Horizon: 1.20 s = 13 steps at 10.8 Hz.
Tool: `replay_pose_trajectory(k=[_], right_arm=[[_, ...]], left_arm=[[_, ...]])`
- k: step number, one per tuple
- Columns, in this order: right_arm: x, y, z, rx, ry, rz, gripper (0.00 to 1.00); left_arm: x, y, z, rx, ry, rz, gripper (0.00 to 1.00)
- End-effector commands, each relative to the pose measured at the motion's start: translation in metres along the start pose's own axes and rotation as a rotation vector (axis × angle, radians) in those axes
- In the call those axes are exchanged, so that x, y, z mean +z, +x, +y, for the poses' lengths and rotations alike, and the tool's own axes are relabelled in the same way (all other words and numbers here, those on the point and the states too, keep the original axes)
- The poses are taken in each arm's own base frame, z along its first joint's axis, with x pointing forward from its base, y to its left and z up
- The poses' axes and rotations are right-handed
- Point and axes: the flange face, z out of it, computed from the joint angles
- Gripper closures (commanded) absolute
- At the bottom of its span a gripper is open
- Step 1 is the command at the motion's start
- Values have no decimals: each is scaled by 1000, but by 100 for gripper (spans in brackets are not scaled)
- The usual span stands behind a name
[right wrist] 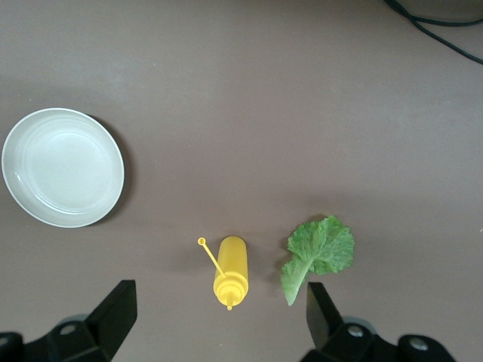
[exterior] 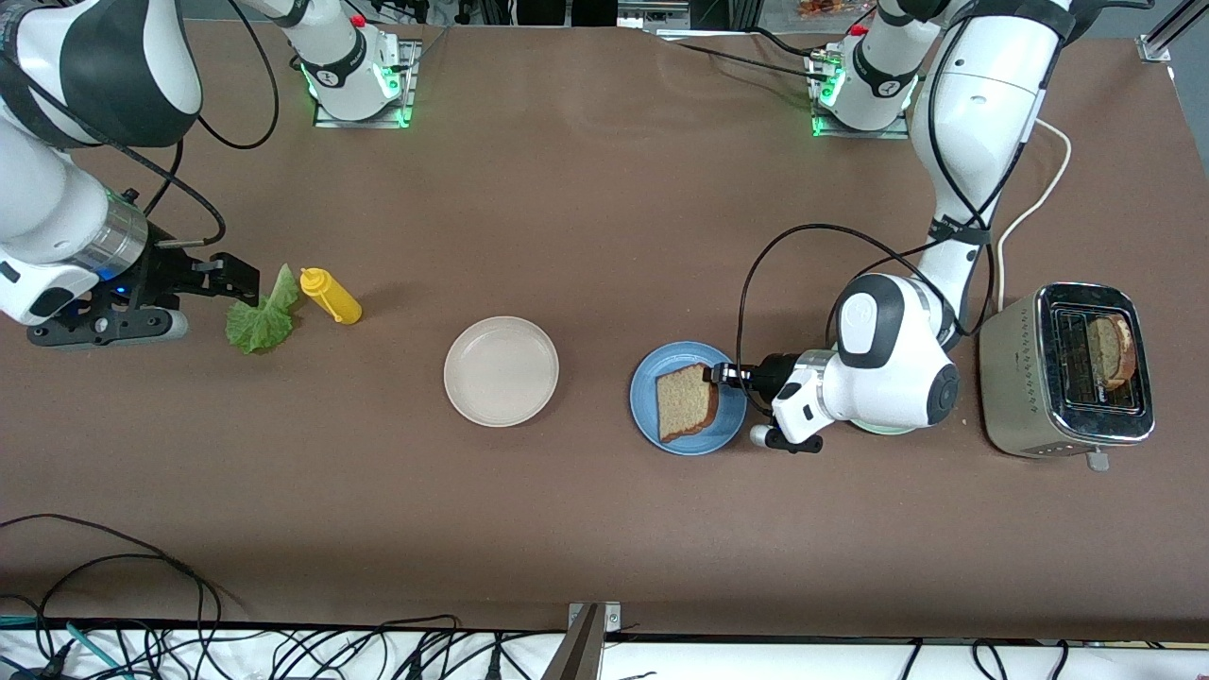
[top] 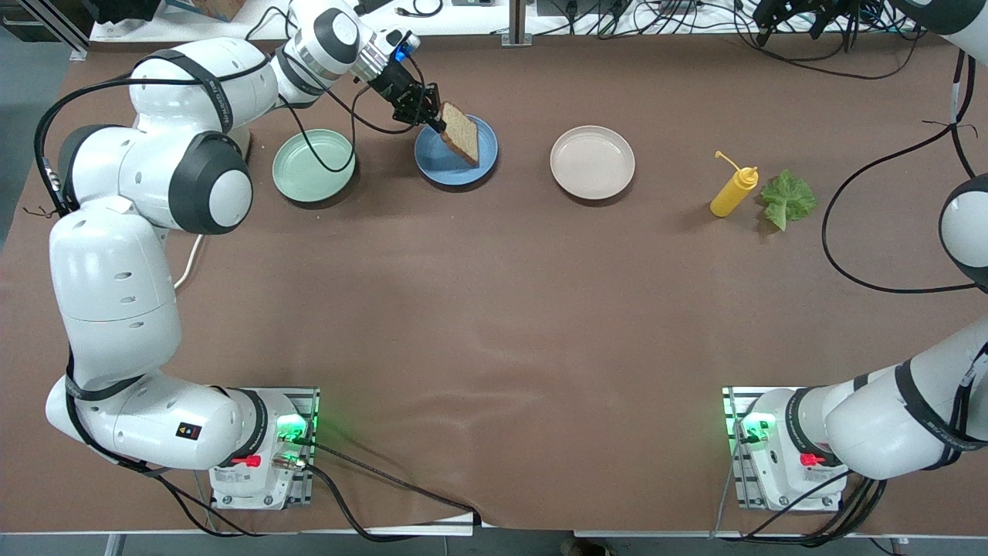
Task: Make sandwich in blue plate with both arms
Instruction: 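Lower the bread onto the blue plate and open the left gripper, then raise the left gripper back toward the toaster while the right gripper nears lettuce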
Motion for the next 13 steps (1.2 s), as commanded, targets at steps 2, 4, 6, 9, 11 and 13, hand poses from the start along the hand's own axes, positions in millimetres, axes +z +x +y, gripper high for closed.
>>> replay_pose_trajectory(k=[2,4,6,9,11,13], right_arm=[[-3,-2,-3,13,15,0,0],[-4,-2,-3,11,14,2,0],[-4,-2,-3,11,12,2,0],[-6,-2,-3,2,3,3,0],[-5,-2,-15,-8,8,5,0],[-5,-1,-21,-19,4,12,0]], left_arm=[[-6,8,-15,8,-21,13,88],[-14,9,-42,-32,-25,19,81],[-12,11,-62,-67,-22,13,73],[-6,8,-72,-84,-16,2,61],[1,8,-76,-89,-15,-9,58],[9,7,-77,-90,-11,-21,57]])
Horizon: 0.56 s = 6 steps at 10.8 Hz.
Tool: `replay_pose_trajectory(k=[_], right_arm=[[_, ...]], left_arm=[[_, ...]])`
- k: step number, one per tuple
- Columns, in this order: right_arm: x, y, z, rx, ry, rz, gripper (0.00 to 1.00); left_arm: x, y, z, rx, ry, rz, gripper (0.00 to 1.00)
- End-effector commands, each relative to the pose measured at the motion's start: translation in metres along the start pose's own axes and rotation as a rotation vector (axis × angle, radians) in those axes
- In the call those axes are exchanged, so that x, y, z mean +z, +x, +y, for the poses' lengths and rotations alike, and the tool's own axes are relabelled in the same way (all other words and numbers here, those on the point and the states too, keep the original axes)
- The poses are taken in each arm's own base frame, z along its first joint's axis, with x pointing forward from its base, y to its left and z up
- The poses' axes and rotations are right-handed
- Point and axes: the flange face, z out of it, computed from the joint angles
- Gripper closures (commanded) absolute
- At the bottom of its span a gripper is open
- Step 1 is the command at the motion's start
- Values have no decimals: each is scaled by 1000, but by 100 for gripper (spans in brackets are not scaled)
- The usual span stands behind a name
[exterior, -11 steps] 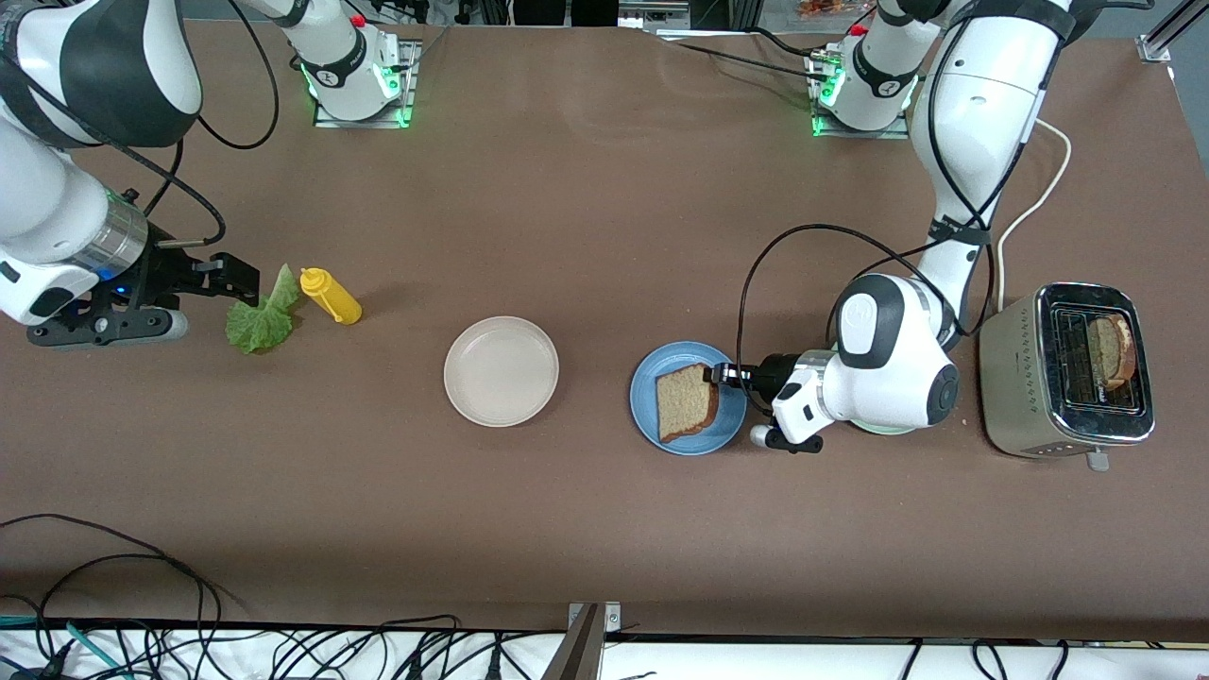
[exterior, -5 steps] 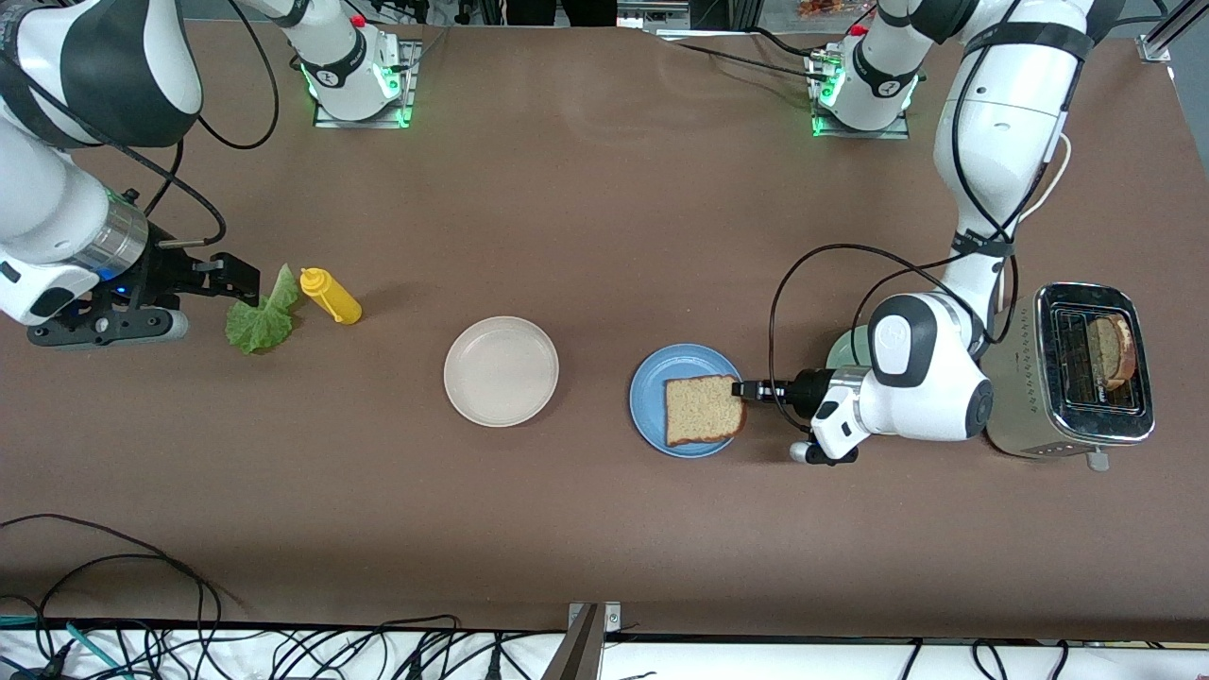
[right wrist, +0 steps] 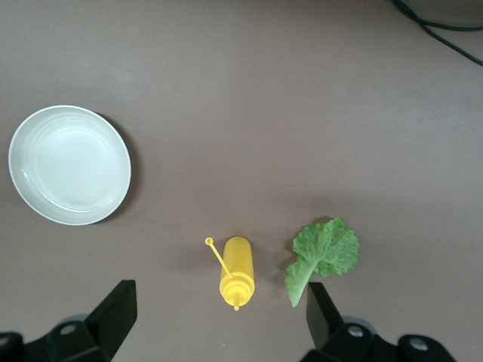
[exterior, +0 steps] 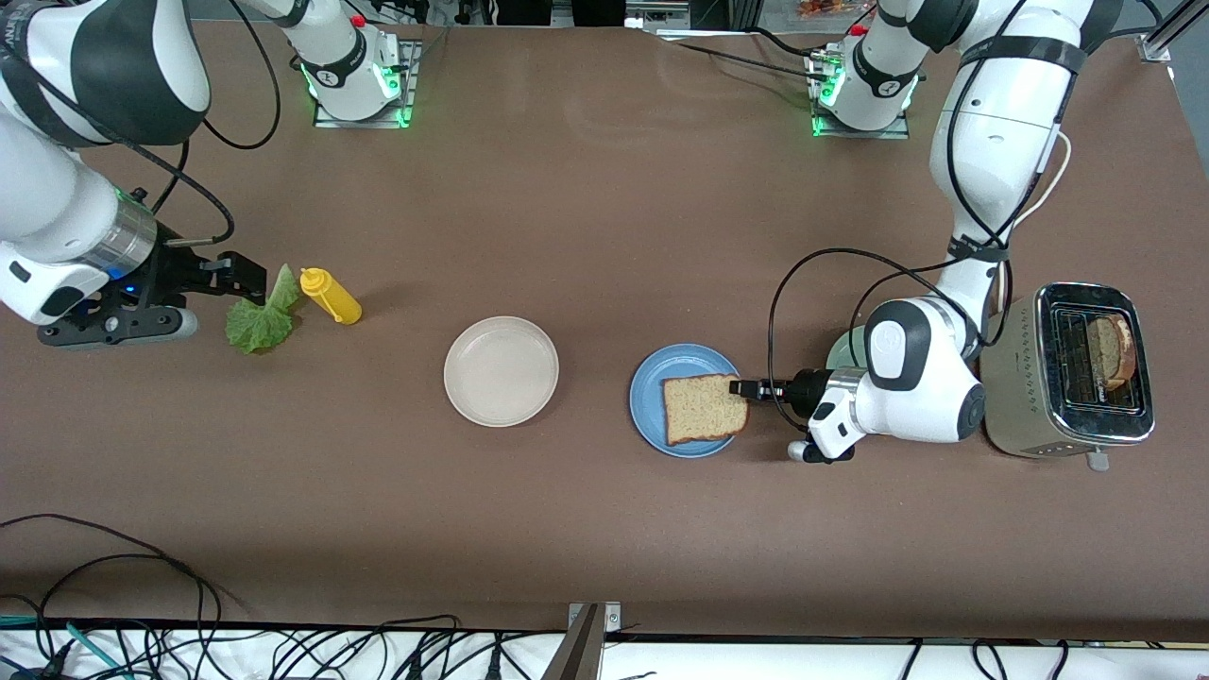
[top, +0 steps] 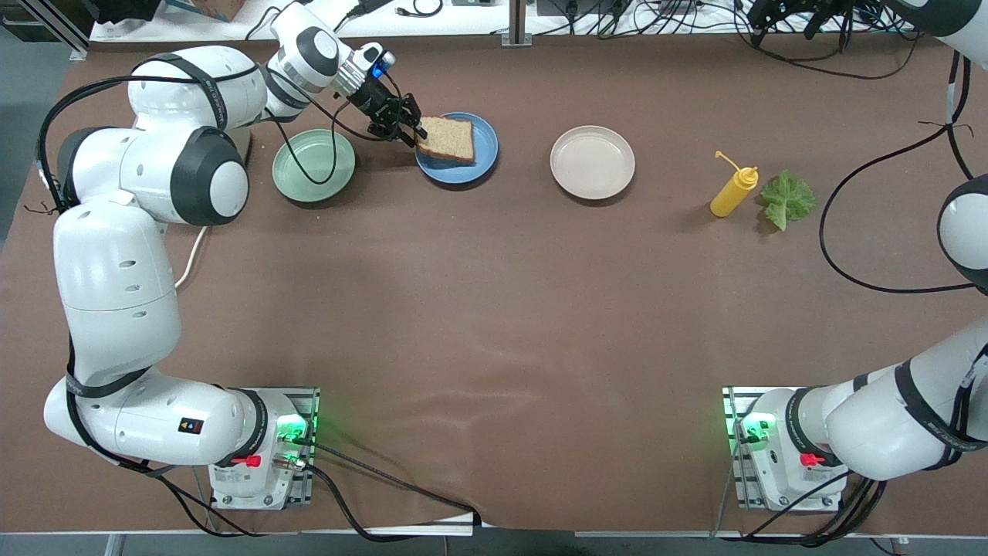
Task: Make sandwich in blue plate with both arms
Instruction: 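Raise the left gripper back toward the toaster while the right gripper nears lettuce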
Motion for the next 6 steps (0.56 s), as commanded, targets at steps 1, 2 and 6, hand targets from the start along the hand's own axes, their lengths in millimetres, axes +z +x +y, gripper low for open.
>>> replay_pose_trajectory(k=[1,2,6], right_arm=[[-1,2,-10,-1,1,10,0],[1,3,-10,-1,-2,11,0],[3,9,-4,-2,-14,14,0]], left_arm=[[9,-3,1,10,-10,-15,54],[13,-2,-2,8,-8,-21,47],[16,-5,-16,-5,15,-43,33]])
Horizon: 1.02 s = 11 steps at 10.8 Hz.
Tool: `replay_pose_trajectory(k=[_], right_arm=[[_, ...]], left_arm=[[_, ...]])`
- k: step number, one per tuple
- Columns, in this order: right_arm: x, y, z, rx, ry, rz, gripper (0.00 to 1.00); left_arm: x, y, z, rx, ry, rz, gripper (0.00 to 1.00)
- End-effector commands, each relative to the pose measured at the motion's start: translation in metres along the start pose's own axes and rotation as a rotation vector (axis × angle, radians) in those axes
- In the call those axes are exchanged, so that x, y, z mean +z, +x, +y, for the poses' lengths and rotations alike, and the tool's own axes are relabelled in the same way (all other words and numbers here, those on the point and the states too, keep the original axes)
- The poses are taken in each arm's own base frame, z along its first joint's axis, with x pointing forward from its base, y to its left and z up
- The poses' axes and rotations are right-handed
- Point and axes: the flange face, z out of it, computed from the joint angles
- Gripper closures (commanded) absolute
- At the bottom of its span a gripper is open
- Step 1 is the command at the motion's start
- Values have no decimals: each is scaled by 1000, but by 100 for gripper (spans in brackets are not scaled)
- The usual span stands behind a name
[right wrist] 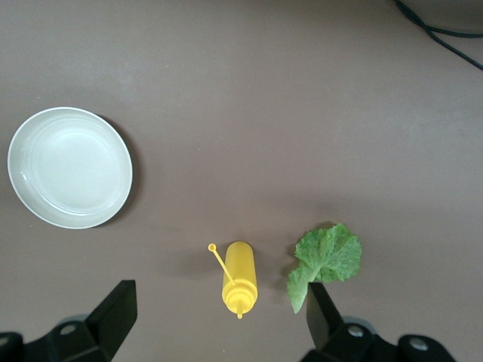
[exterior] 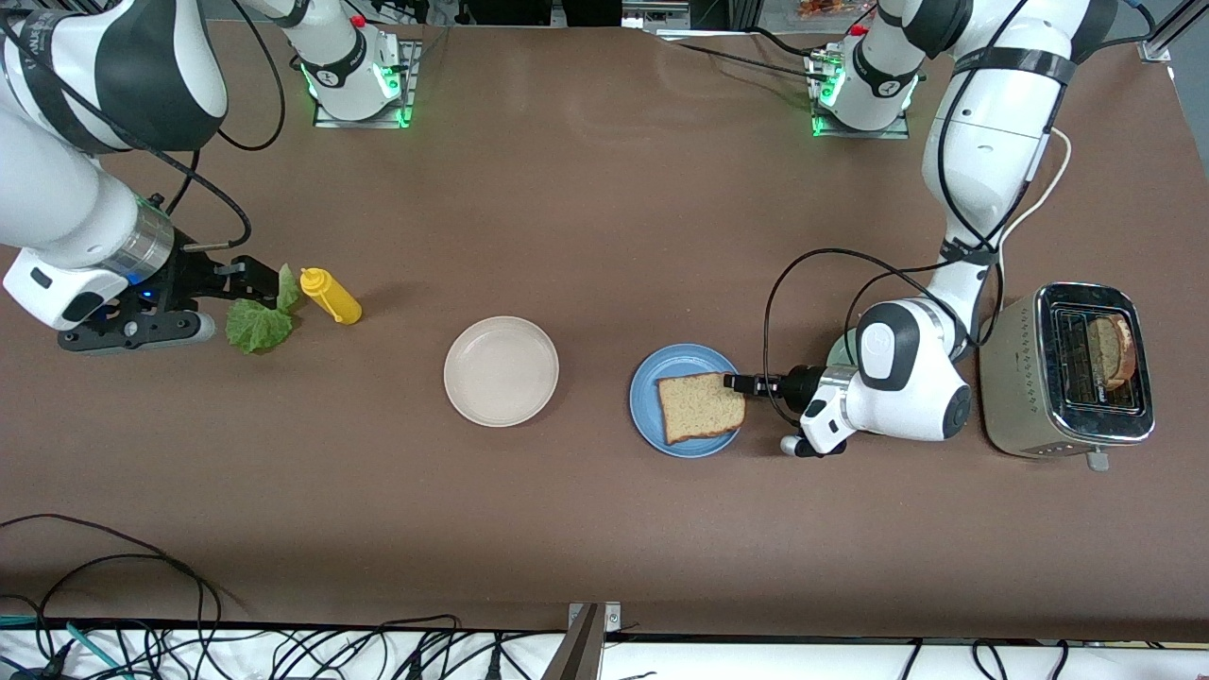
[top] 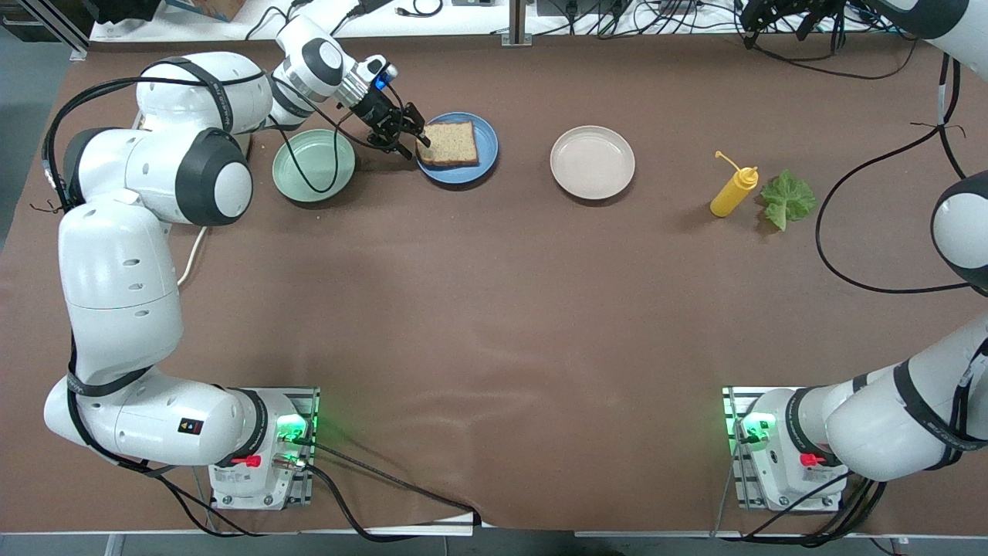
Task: Make sandwich in blue plate with both arms
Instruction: 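Raise the left gripper back toward the toaster while the right gripper nears lettuce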
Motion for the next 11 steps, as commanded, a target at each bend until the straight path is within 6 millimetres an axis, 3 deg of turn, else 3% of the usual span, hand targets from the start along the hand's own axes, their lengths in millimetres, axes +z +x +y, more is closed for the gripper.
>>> replay_pose_trajectory(k=[1,4,7,8,9,11], right_arm=[[-3,4,3,9,-8,10,0],[-4,4,2,15,-7,11,0],[-4,4,0,14,-5,10,0],[-6,3,0,14,-6,13,0],[-6,2,-1,12,-5,7,0],[-7,2,-3,10,-3,10,0]], left_arm=[[-4,-2,-2,18,7,-8,33],[-20,-3,-12,1,-9,-24,32],[-101,-17,-41,-40,24,-51,35],[-133,-27,-48,-41,14,-51,0],[-157,-34,-53,-30,53,-44,0],[-205,-58,-34,23,219,-27,0]])
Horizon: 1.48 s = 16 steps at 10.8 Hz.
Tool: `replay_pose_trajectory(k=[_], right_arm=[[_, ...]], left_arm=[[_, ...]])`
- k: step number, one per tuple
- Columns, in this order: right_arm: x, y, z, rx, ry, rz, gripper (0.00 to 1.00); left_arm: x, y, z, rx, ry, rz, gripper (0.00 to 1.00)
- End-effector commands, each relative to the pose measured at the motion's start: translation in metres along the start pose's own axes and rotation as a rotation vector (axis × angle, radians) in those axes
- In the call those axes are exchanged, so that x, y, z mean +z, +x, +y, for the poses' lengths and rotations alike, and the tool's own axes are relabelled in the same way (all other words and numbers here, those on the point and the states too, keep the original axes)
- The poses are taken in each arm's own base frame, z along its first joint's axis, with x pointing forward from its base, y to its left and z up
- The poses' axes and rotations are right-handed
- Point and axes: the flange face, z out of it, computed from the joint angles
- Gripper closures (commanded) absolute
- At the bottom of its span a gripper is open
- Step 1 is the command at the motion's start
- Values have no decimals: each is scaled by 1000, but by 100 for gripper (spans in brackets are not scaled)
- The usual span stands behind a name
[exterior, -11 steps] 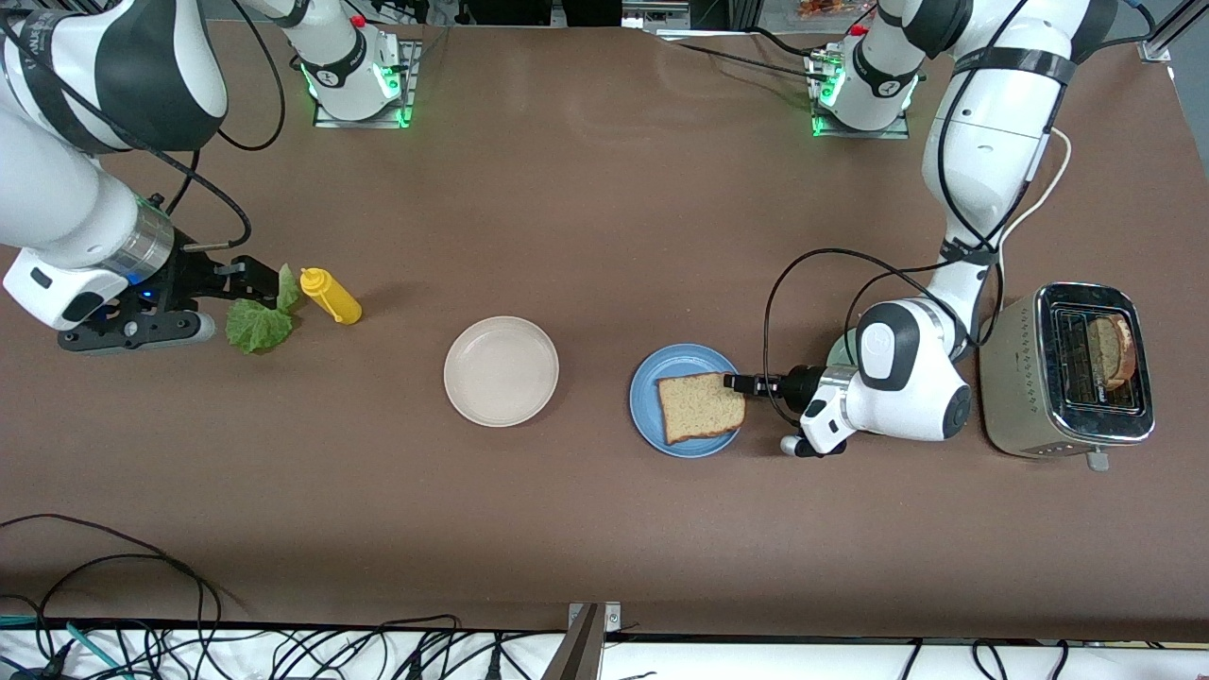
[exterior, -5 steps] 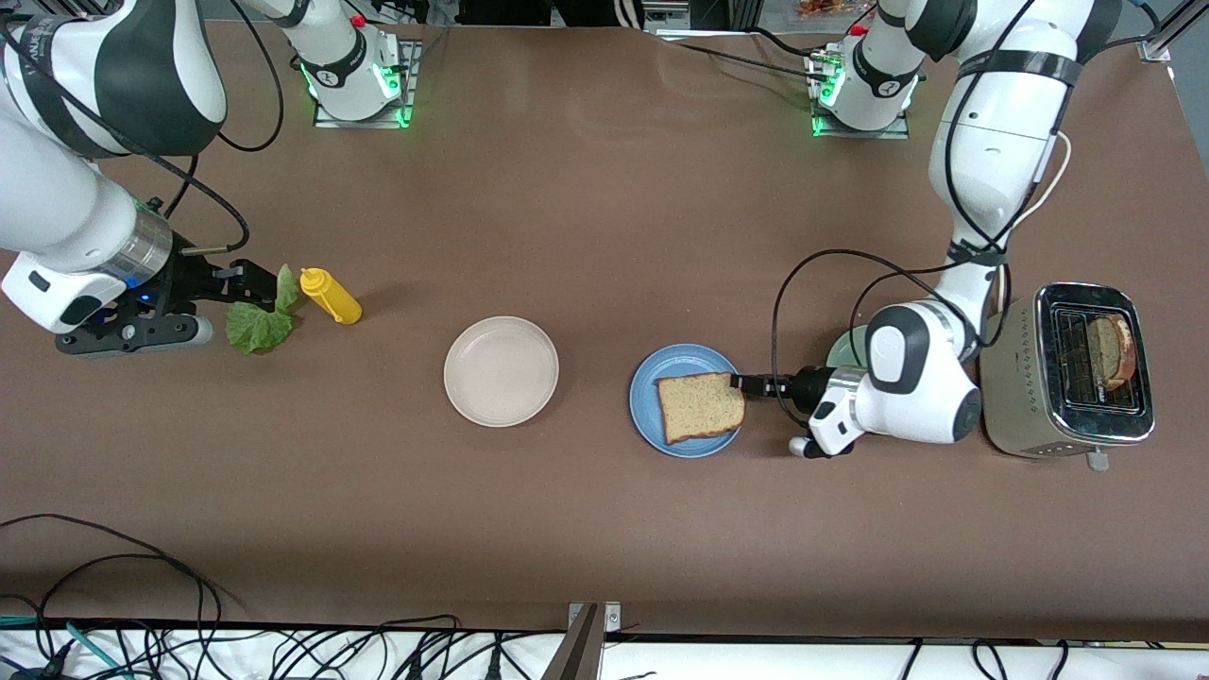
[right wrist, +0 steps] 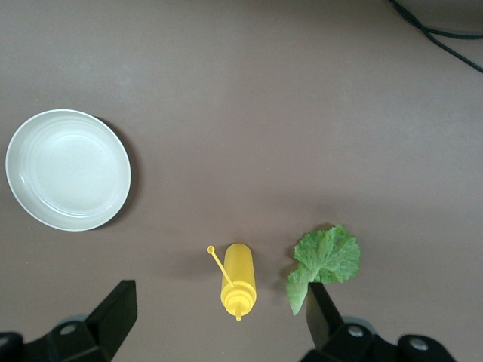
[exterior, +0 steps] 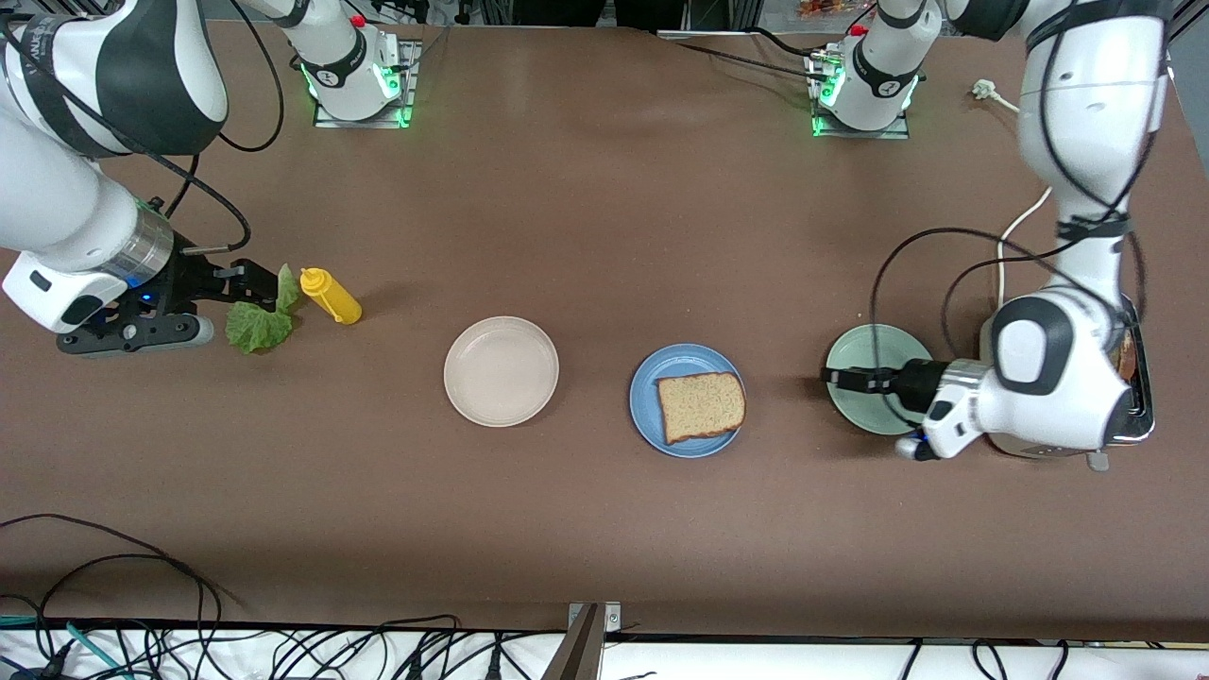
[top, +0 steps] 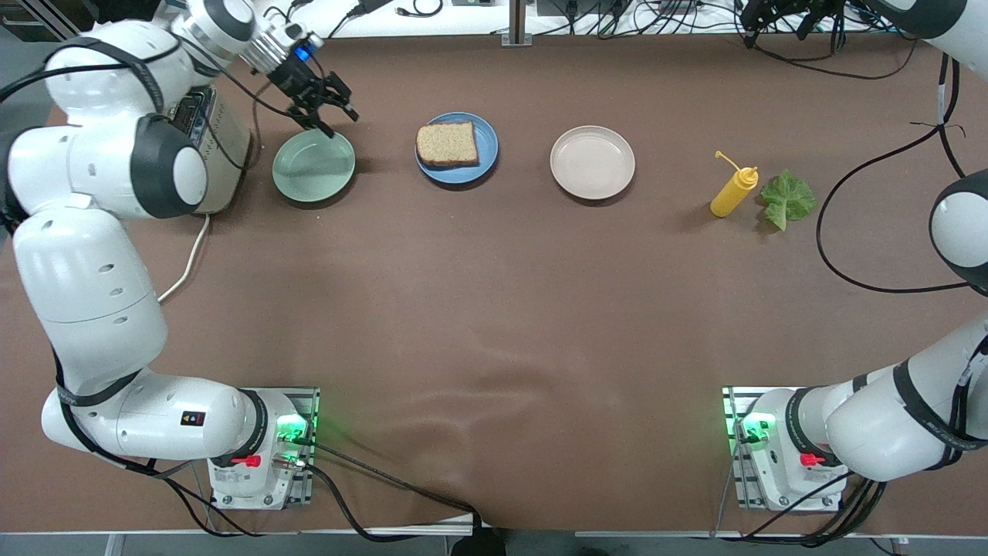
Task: Make sandwich in blue plate with both arms
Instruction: 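Raise the left gripper back toward the toaster while the right gripper nears lettuce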
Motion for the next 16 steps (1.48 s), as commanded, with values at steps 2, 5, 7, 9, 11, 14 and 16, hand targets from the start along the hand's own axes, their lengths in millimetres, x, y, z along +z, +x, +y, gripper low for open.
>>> replay_pose_trajectory(k=[2,5,7,9,11,14,16], right_arm=[[-7,1,-6,4,-1,7,0],[-5,0,-8,-4,-3,-2,0],[-2,0,-8,-2,-4,-8,0],[6,0,-7,-20,-19,-23,0],[31,0,5,-74,-68,-66,0],[56,2,58,-18,-90,-115,0],[84,-7,89,32,-78,-154,0]], left_arm=[[-100,-61,29,96,320,59,0],[-181,-121,32,104,468,99,0],[-217,-160,47,111,583,135,0],[-229,-183,61,61,628,148,0],[-230,-198,77,-1,659,174,0],[-231,-204,76,-40,689,149,0],[-253,-212,62,-58,663,180,0]])
